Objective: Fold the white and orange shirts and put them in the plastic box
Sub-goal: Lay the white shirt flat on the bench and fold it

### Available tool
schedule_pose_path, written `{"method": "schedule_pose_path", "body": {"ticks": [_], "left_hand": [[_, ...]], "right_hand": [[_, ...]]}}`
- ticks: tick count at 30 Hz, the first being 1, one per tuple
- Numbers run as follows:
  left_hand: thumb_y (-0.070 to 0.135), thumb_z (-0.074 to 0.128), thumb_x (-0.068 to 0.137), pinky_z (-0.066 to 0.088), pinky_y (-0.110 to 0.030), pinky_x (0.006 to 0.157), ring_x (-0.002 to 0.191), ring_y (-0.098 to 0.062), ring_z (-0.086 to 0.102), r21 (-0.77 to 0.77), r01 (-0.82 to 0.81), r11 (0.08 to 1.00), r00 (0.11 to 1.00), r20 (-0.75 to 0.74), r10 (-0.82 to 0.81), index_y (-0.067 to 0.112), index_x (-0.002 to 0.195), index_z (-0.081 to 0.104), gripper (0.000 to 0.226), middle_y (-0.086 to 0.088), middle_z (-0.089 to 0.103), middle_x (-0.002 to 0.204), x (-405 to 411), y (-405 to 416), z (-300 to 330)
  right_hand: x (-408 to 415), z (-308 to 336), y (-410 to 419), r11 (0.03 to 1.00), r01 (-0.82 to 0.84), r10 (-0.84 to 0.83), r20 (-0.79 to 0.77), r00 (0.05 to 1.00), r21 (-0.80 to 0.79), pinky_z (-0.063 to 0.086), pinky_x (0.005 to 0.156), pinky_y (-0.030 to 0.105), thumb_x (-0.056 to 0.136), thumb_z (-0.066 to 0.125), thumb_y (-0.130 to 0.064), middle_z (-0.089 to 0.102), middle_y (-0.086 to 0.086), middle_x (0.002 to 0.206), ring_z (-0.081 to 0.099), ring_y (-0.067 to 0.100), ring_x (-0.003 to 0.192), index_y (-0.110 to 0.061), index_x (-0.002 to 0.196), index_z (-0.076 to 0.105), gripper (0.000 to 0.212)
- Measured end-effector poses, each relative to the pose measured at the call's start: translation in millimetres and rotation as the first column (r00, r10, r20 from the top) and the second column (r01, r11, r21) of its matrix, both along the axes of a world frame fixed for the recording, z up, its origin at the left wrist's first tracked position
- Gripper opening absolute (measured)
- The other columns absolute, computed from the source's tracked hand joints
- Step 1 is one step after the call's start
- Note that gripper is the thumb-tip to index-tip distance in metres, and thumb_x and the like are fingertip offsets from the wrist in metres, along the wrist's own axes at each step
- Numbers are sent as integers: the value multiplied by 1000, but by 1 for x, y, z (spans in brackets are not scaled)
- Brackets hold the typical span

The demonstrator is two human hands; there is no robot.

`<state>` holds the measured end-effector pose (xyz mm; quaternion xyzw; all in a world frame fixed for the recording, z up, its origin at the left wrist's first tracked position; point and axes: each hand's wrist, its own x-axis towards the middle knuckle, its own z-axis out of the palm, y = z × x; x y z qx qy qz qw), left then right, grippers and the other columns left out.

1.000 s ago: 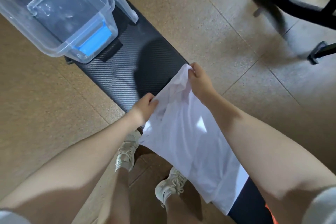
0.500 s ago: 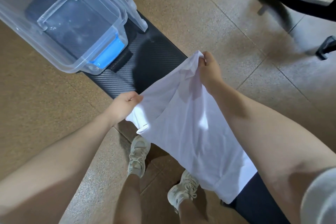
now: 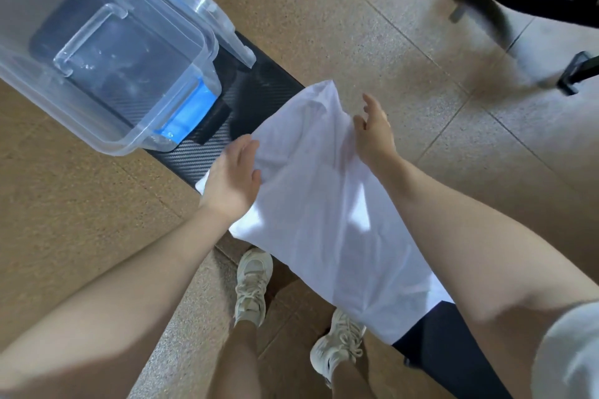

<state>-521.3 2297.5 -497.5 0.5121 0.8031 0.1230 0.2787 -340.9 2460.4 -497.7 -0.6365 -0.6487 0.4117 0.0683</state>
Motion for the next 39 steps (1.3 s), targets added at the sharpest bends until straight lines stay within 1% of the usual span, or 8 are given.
{"method": "schedule_pose_path", "body": {"ticks": [3,8,13,19,24,30,34,39], "left_hand": [[21,37,97,18,-31,114,142,-23,22,-87,299,950,946,-104,-308,8,144,28,49,-10,19,155,29,-1,0],[23,40,85,48,-46,93,117,-37,57,-163,624,764,761,-97,-642,-1,123,56,48,-23,54,130,84,-2,11],[22,39,96,21,-40,115,143,-31,21,-75,611,788,786,-60,-615,10,145,23,53,-14,14,155,162,-18,14],[33,16,101,4,-35,120,146,-26,-6,-355,603,714,703,-186,-686,10,147,-8,57,-11,-8,157,246,-56,-6],[31,38,81,56,-42,81,107,-40,62,-262,513,818,815,-152,-560,4,115,64,51,-25,59,123,289,-80,-7],[33,35,83,53,-46,89,115,-42,56,-246,575,780,779,-126,-614,10,123,59,53,-26,52,132,319,-97,-20],[29,39,83,56,-43,81,109,-39,61,-171,592,788,793,-54,-607,7,119,62,48,-24,59,125,343,-98,-13],[24,38,79,54,-40,83,105,-36,64,-12,622,783,781,-64,-621,0,120,57,52,-23,61,121,364,-99,-6]], "right_hand": [[52,8,-17,999,-31,33,94,995,-28,28,109,35,99,35,-13,36,15,146,36,29,134,-13,144,29,46],[148,31,-48,995,41,-20,223,975,-92,32,105,37,99,34,-17,38,15,145,38,32,132,-10,141,36,42],[240,36,-80,987,66,-9,357,934,-147,35,104,41,100,35,-18,43,16,142,40,34,129,-8,138,41,40],[296,13,-115,985,-49,99,311,945,-166,38,97,35,96,44,-23,49,15,132,48,33,119,-8,128,53,36],[299,-4,-131,988,-93,124,276,953,-125,42,80,39,89,50,-31,59,11,103,51,31,101,-16,95,59,19],[316,8,-121,917,277,-314,-92,945,-285,48,66,36,94,47,-18,51,3,73,50,21,69,-7,83,49,15],[349,11,-105,824,506,-536,-62,842,-256,46,58,34,93,45,-12,54,16,76,49,23,58,-9,70,49,24],[378,5,-107,957,283,-285,382,879,62,38,97,44,91,45,-12,52,32,124,48,44,116,6,118,52,33]]}}
